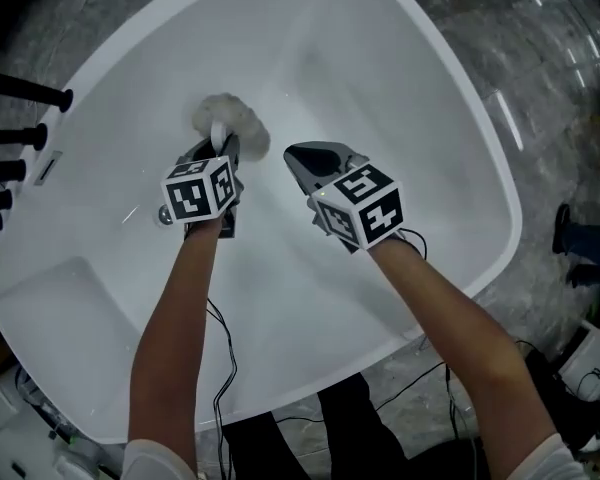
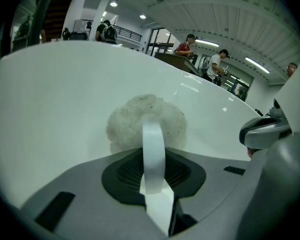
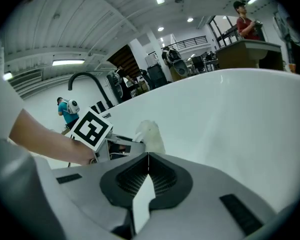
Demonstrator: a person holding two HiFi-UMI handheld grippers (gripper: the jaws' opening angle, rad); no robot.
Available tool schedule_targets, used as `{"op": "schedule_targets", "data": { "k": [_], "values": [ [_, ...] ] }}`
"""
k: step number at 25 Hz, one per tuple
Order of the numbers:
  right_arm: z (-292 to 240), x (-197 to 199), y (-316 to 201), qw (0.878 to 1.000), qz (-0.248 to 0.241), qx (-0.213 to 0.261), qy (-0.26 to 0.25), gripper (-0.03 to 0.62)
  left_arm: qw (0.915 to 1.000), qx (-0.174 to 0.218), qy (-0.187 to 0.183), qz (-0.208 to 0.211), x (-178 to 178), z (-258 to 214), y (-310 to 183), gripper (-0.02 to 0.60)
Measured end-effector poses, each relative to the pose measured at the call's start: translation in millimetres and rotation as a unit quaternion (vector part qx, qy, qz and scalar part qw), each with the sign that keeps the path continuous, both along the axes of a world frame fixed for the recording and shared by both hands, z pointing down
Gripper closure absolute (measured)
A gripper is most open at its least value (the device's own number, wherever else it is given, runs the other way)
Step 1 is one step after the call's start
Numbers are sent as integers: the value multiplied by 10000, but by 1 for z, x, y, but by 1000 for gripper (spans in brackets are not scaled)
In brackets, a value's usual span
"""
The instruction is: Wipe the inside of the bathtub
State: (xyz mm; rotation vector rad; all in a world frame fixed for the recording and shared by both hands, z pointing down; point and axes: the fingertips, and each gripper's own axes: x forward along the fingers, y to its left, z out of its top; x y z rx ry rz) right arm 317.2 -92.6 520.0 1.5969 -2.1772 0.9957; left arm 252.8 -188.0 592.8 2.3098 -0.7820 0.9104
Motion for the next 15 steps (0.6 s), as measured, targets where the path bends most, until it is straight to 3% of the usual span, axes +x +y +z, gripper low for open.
{"op": "schedule_targets", "data": {
  "k": [6,15],
  "values": [
    [-56,-32,3,9998,-55,160,-134,574,9995,148,138,-242,-46,-78,18,488],
    [-122,-93,38,9978,54,221,-620,574,9989,382,251,-110,-101,-193,95,488]
  ]
}}
